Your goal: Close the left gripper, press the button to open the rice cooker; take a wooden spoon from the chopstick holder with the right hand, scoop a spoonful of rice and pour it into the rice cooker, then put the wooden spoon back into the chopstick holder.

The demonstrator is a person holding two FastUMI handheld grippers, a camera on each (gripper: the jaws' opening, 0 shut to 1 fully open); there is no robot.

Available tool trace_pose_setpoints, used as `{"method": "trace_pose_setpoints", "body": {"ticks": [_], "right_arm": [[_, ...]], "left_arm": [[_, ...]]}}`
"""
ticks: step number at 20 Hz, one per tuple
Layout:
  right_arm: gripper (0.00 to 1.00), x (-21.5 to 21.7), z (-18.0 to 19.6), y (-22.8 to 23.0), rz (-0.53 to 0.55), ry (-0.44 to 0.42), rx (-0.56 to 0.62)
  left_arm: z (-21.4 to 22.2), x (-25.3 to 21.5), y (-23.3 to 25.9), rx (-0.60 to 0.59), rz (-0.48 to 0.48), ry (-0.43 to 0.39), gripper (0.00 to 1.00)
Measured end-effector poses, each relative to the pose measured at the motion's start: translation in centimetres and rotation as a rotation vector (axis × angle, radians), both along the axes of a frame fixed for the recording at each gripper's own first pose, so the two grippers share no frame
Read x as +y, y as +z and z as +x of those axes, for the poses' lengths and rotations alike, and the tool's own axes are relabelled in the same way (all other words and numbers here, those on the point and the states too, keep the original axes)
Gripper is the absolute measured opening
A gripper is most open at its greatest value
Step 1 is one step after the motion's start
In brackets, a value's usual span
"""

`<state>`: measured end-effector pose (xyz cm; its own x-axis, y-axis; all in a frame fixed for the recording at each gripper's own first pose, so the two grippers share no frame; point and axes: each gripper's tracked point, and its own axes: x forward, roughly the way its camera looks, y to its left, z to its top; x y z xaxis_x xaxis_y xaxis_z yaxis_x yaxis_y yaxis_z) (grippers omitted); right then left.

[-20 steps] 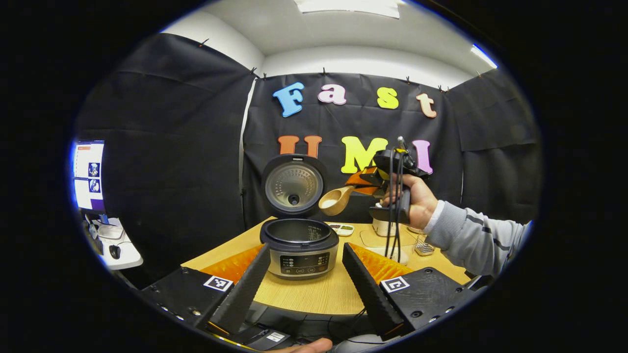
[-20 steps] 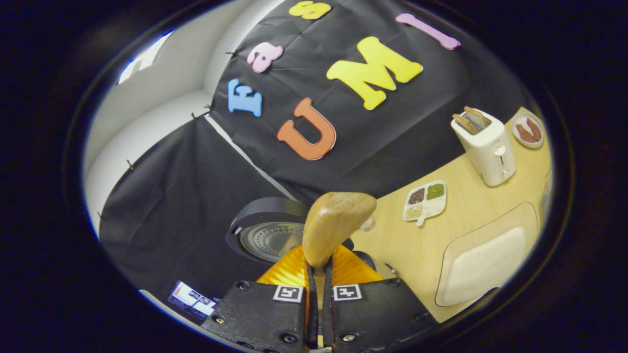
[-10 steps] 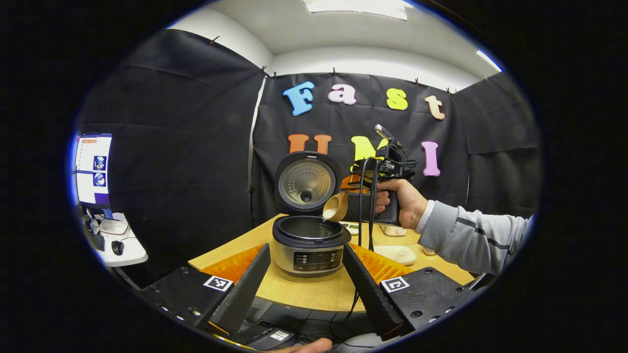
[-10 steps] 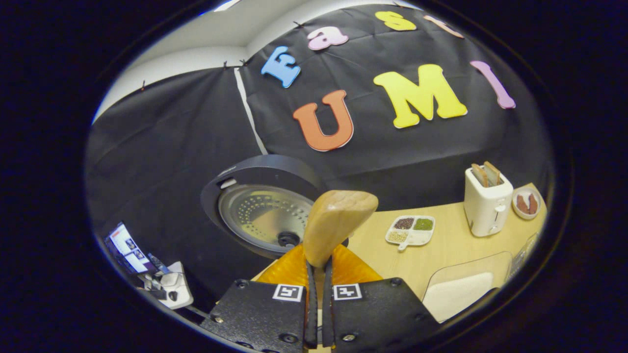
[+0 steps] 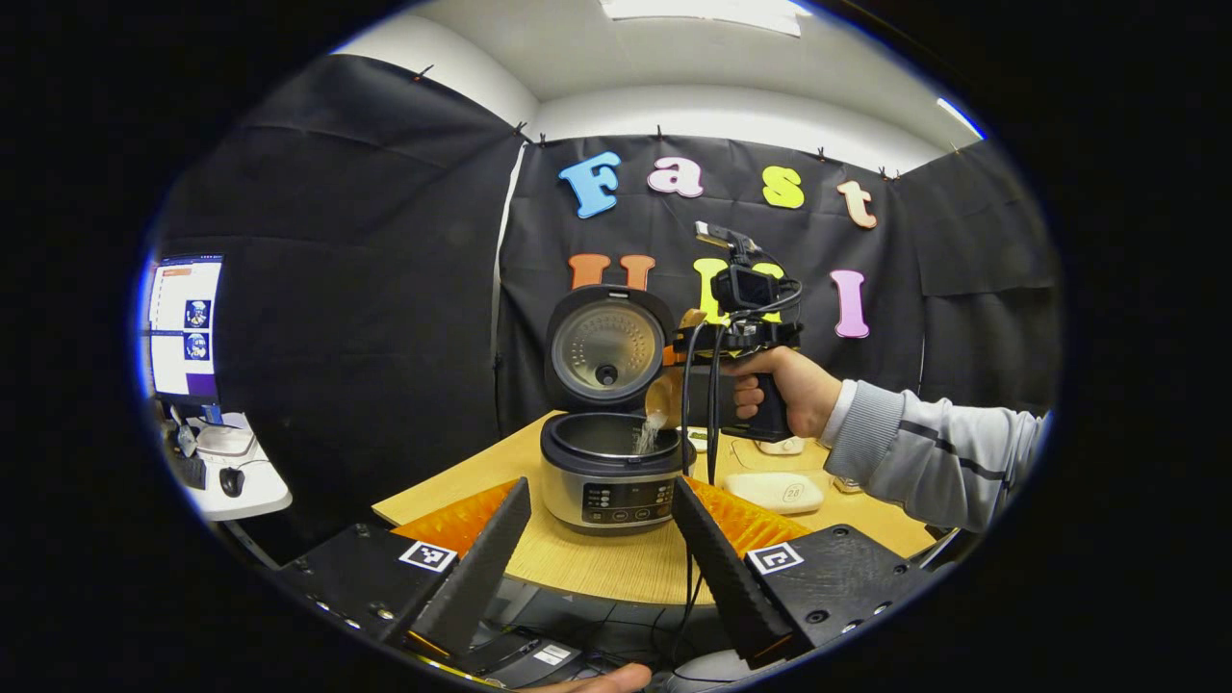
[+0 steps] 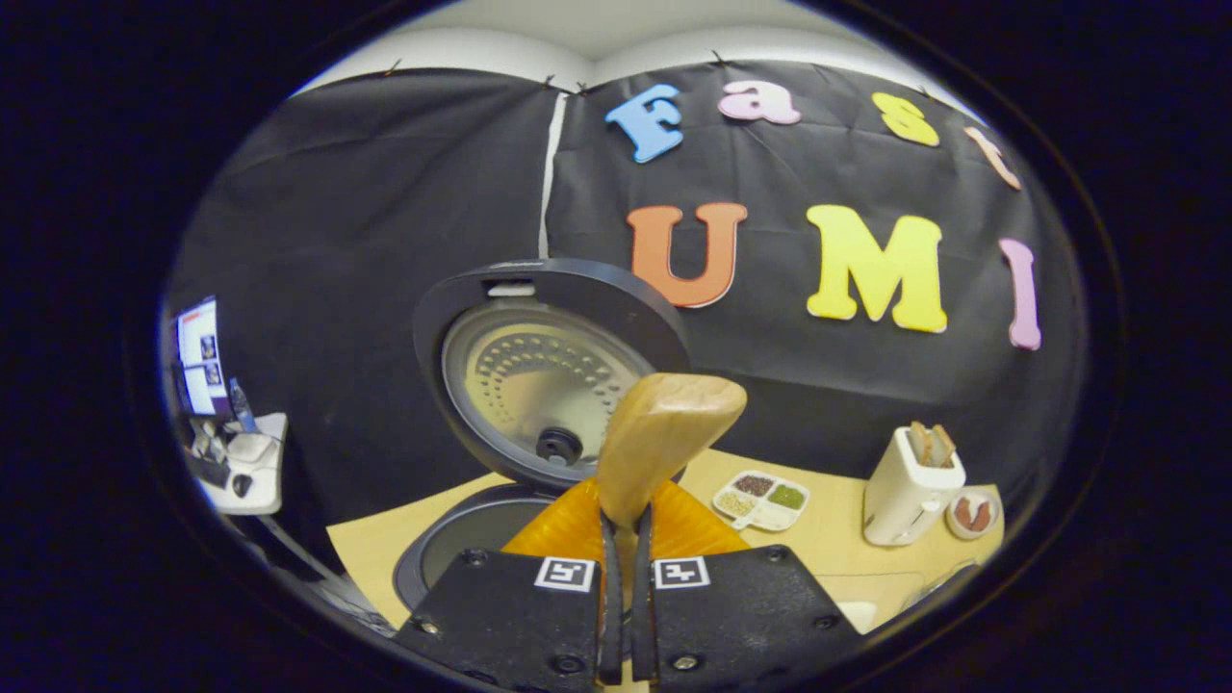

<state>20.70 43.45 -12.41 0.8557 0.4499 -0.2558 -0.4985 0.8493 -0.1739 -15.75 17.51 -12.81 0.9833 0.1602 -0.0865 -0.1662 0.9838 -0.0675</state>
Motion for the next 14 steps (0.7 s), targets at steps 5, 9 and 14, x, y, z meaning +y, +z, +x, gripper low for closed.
{"method": "trace_pose_setpoints", "body": {"ticks": [5,9,14], "right_arm": [[0.1,1.6,-2.1,0.5,-0.127,0.047,-0.098],[0.09,1.9,-2.9,0.3,-0.204,0.065,-0.162],[0.09,-0.1,-3.6,1.8,-0.125,0.038,-0.138]], "left_arm": [[0.1,-0.7,-0.5,0.012,0.002,-0.011,0.94],[0.2,-0.7,-0.5,0.018,0.002,-0.015,0.94],[0.1,-0.9,0.0,0.017,0.0,-0.016,0.94]]}}
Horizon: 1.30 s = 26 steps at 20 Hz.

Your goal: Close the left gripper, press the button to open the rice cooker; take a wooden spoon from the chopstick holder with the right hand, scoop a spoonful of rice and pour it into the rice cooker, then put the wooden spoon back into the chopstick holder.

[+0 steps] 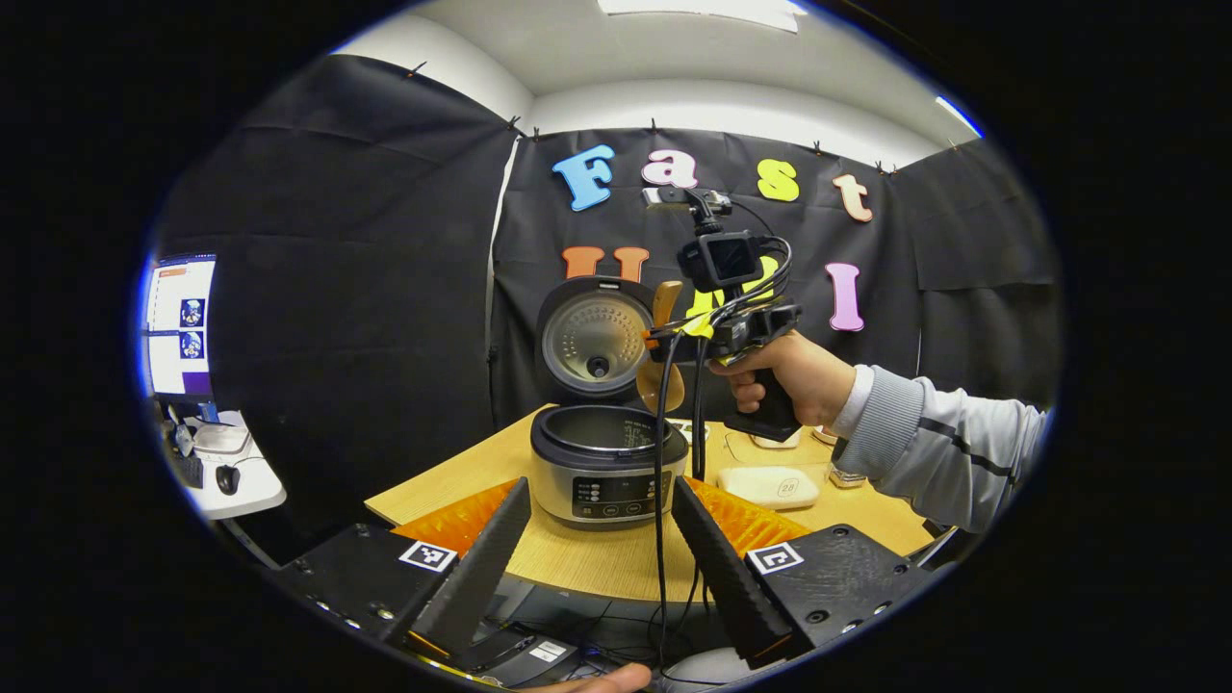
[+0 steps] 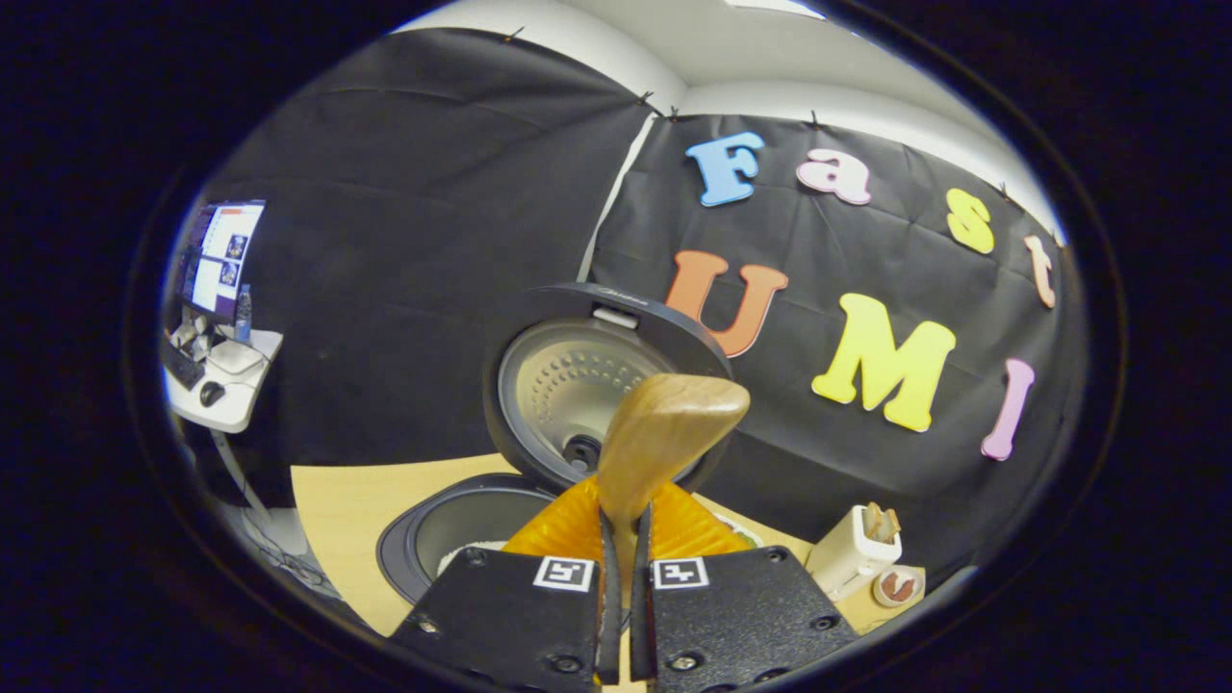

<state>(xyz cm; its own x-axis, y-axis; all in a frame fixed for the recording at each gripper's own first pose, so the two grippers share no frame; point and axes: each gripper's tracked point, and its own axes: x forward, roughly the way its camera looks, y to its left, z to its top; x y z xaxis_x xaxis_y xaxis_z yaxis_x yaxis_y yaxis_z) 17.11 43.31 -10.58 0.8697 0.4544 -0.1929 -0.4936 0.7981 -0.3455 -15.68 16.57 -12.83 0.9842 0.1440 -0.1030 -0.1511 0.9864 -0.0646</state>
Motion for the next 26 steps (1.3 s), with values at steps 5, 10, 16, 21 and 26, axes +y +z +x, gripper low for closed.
{"method": "trace_pose_setpoints", "body": {"ticks": [5,10,16,21,26], "right_arm": [[0.09,-5.8,-0.3,3.4,0.095,-0.06,0.038],[0.09,-14.3,-0.5,7.1,0.147,-0.144,0.002],[0.09,-25.5,-0.4,8.3,0.273,-0.3,0.067],[0.09,-34.2,0.9,8.0,0.296,-0.409,0.038],[0.09,-39.9,2.3,4.7,0.265,-0.483,0.044]], "left_arm": [[0.6,-1.4,1.1,-0.021,0.001,-0.02,0.94],[1.4,-2.2,2.0,-0.04,-0.019,-0.025,0.94],[2.8,-4.3,2.6,-0.041,-0.015,-0.049,0.95],[3.7,-5.8,3.2,-0.037,0.01,-0.062,0.94],[4.7,-7.2,3.8,-0.04,0.026,-0.07,0.94]]}}
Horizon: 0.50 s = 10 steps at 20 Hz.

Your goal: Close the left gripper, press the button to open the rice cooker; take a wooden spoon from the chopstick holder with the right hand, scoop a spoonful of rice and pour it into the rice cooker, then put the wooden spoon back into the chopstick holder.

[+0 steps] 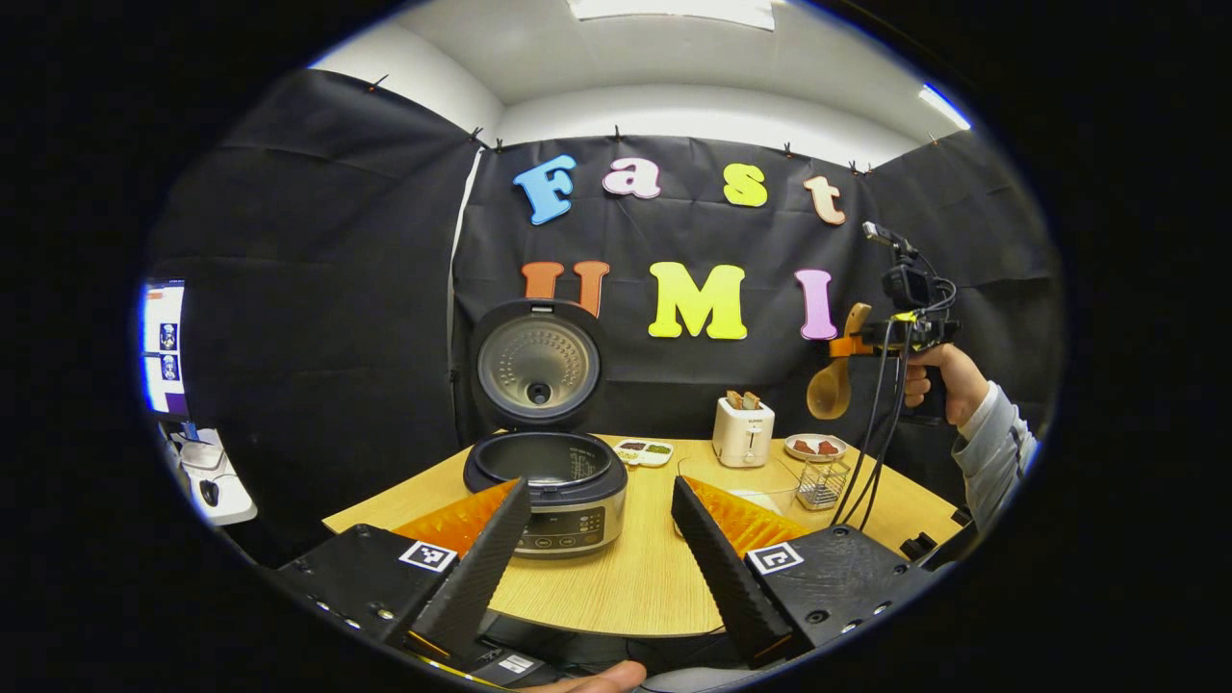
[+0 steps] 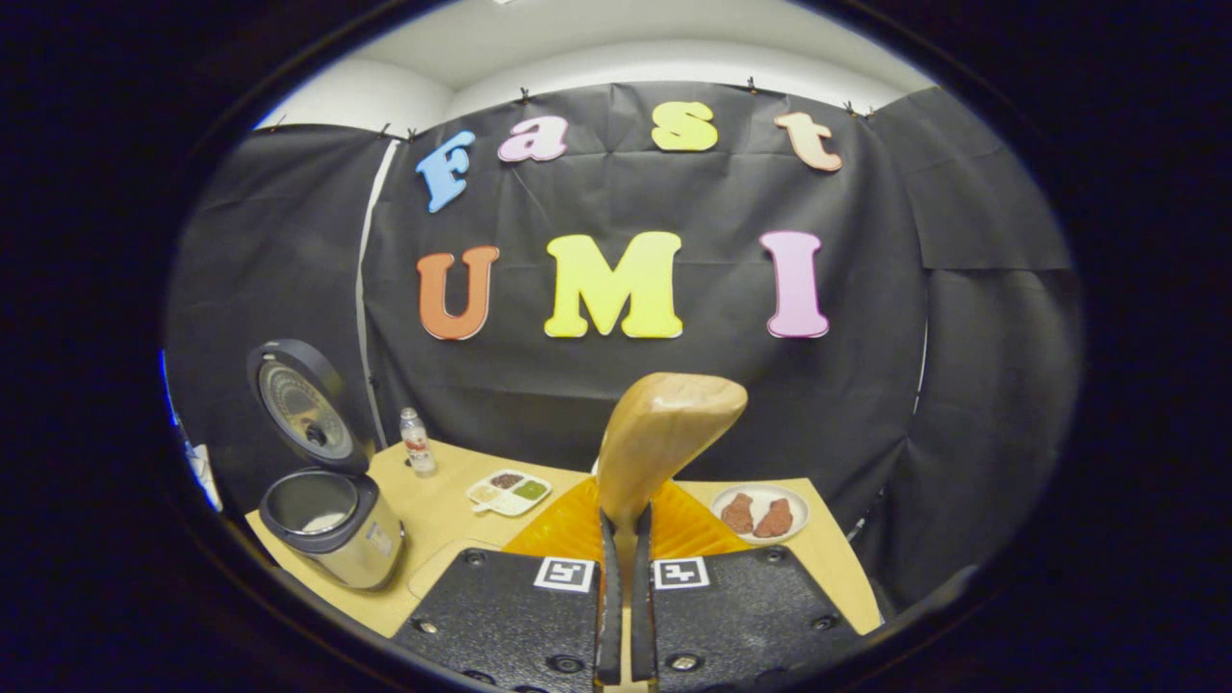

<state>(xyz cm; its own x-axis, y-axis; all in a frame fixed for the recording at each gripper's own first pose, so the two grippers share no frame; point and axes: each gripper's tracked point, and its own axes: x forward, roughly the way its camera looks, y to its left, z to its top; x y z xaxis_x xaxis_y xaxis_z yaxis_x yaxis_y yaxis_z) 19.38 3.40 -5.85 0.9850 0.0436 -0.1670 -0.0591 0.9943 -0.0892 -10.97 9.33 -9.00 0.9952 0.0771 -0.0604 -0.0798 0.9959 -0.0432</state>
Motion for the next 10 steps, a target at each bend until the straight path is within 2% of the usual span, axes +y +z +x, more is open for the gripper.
{"method": "trace_pose_setpoints", "body": {"ticks": [1,2,3,10], "right_arm": [[0.09,-1.0,0.3,-0.6,-0.017,-0.017,0.001],[0.05,-1.7,0.5,-1.1,-0.018,-0.029,0.004],[0.09,-2.0,0.8,-1.8,-0.018,-0.034,0.01],[0.09,-5.5,3.8,-8.5,-0.018,-0.066,0.09]], "left_arm": [[0.2,-0.4,-0.2,0.001,0.0,-0.009,0.94],[0.4,-0.8,-0.3,0.004,0.0,-0.016,0.94],[0.7,-0.8,-0.4,0.007,-0.001,-0.015,0.94],[1.6,-1.8,-1.2,0.03,0.008,-0.032,0.94]]}}
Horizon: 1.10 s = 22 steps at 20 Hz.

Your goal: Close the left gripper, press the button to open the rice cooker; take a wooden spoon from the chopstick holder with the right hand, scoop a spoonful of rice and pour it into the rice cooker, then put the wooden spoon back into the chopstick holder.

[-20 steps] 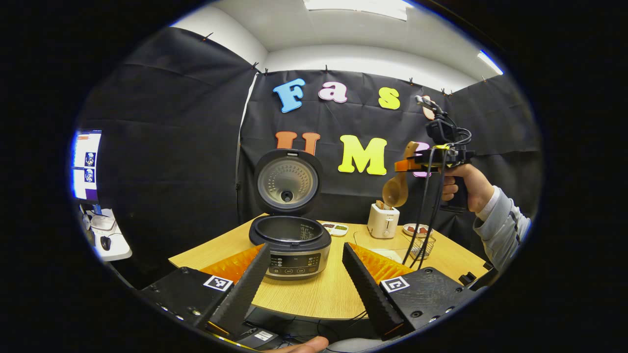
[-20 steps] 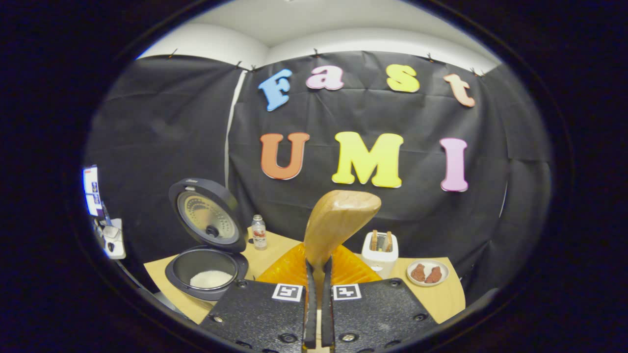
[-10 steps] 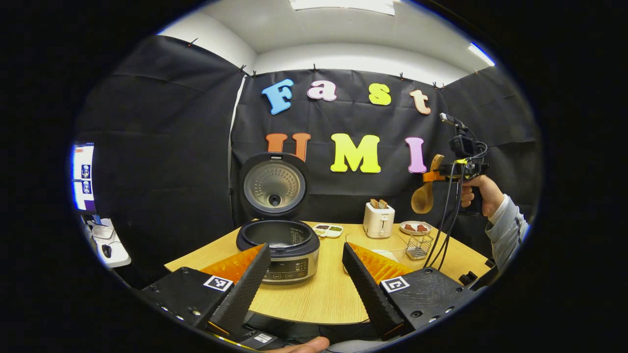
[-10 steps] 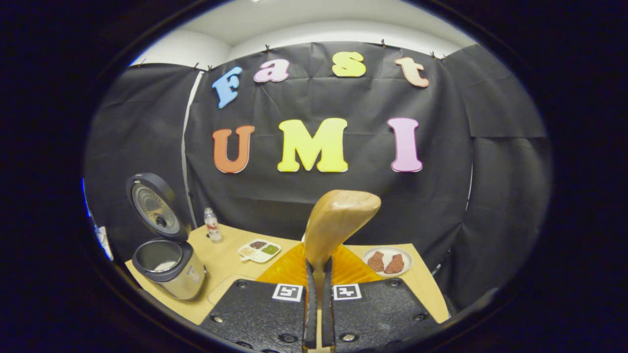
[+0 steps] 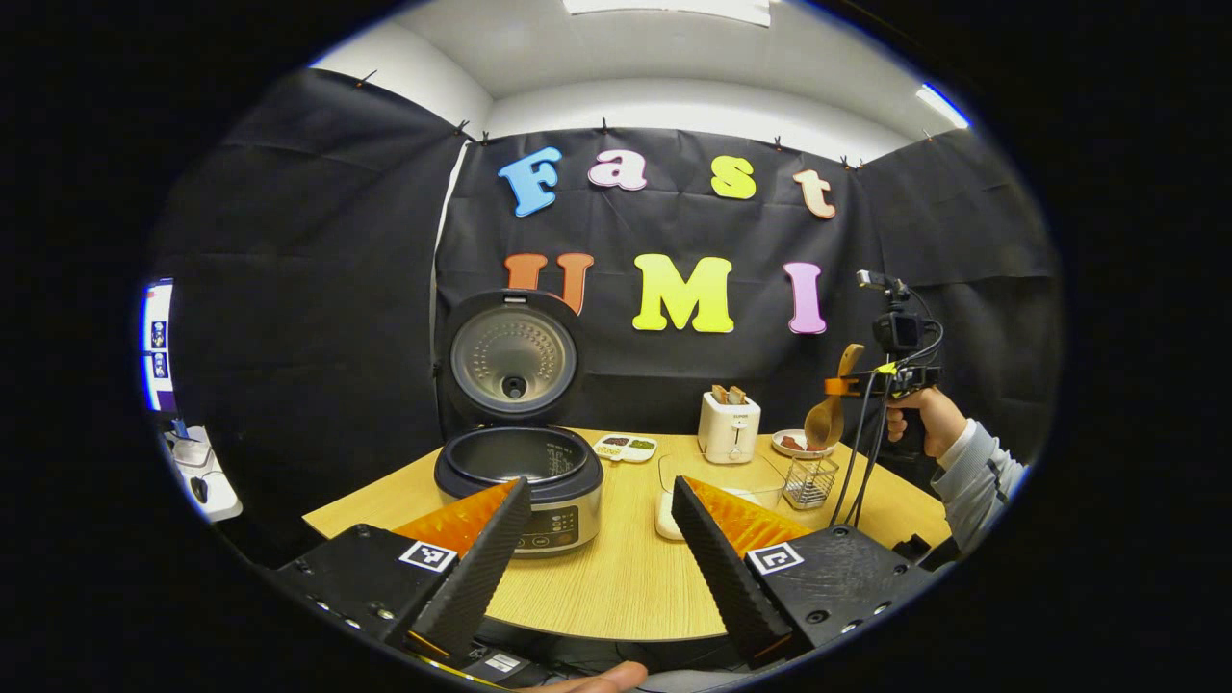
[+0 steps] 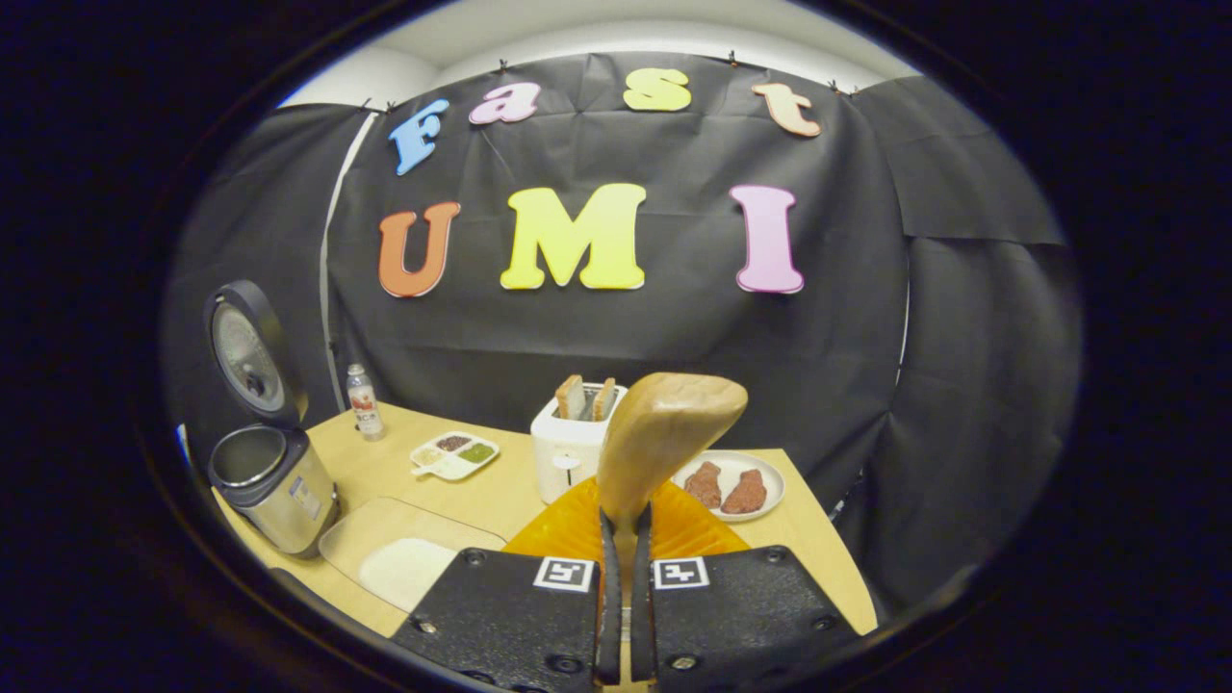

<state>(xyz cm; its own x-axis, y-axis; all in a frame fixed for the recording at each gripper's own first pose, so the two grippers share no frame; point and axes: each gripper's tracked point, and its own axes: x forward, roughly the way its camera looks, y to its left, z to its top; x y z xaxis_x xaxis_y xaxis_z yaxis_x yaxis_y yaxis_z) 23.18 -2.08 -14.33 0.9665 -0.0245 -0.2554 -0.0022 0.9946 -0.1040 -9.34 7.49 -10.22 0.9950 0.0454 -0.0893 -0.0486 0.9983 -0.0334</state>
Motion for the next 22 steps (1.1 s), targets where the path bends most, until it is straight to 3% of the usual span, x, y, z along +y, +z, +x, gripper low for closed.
{"method": "trace_pose_setpoints", "body": {"ticks": [7,10,13,14,15,16,19,22], "right_arm": [[0.11,-1.1,1.4,-7.1,0.078,0.003,0.101],[0.16,-1.8,1.6,-6.9,0.076,-0.021,0.09],[0.51,-3.4,1.7,-4.1,0.018,-0.078,-0.002],[0.52,-3.5,1.3,-2.8,0.01,-0.082,-0.031],[0.63,-3.5,1.1,-1.6,-0.004,-0.09,-0.061],[0.67,-3.6,0.8,-0.4,-0.022,-0.093,-0.084],[1.0,-3.5,-0.7,2.4,-0.076,-0.108,-0.144],[1.0,-1.6,-3.3,4.5,-0.071,-0.077,-0.166]], "left_arm": [[0.3,0.5,-0.7,0.019,0.004,0.013,0.94],[0.6,0.6,-0.8,0.022,-0.003,0.016,0.94],[1.1,0.5,-0.3,0.016,-0.004,0.016,0.94],[1.4,0.4,-0.1,0.014,-0.003,0.013,0.94],[1.7,0.3,0.1,0.01,-0.001,0.009,0.94],[2.2,0.3,0.3,0.009,0.002,0.003,0.94],[3.8,0.2,0.7,0.009,0.006,-0.022,0.94],[5.4,0.3,1.8,-0.005,-0.005,-0.063,0.94]]}}
